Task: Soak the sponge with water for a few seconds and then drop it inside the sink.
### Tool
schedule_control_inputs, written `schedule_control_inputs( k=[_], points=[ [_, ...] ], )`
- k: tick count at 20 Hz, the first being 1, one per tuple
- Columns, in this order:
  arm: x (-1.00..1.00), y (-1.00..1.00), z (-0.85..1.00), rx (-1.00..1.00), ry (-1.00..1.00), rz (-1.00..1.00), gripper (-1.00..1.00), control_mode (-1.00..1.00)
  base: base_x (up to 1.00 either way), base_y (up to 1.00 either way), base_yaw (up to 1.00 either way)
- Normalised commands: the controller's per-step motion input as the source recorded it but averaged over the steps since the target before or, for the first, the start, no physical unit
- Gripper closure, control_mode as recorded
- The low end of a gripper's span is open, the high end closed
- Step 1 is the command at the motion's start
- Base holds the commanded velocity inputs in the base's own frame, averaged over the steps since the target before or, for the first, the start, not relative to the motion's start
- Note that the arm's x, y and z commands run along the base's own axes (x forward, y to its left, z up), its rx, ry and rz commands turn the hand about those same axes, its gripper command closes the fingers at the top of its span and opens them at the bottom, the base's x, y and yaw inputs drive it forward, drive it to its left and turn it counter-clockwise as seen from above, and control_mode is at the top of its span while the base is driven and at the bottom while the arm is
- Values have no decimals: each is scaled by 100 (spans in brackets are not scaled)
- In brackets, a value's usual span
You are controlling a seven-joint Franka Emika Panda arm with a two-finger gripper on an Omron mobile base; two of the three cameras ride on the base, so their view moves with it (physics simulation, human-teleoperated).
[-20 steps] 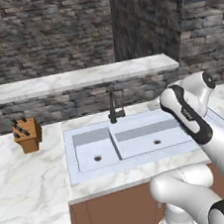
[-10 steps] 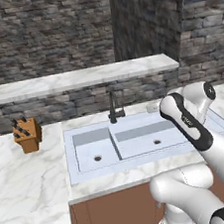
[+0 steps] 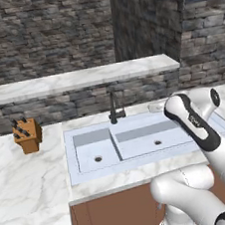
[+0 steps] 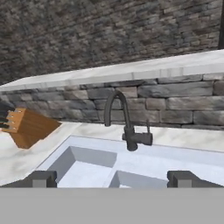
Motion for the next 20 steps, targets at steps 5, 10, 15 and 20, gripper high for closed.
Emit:
schedule_control_inputs(
  k=[5, 10, 15, 20],
  points=[
    [0, 0, 0, 1, -15, 0, -100, -100, 0, 0, 0],
    [0, 0, 0, 0, -12, 0, -100, -100, 0, 0, 0],
    [0, 1, 0, -2, 0, 0, -100, -100, 0, 0, 0],
    [1, 1, 0, 0, 0, 0, -100, -100, 0, 0, 0]
  ],
)
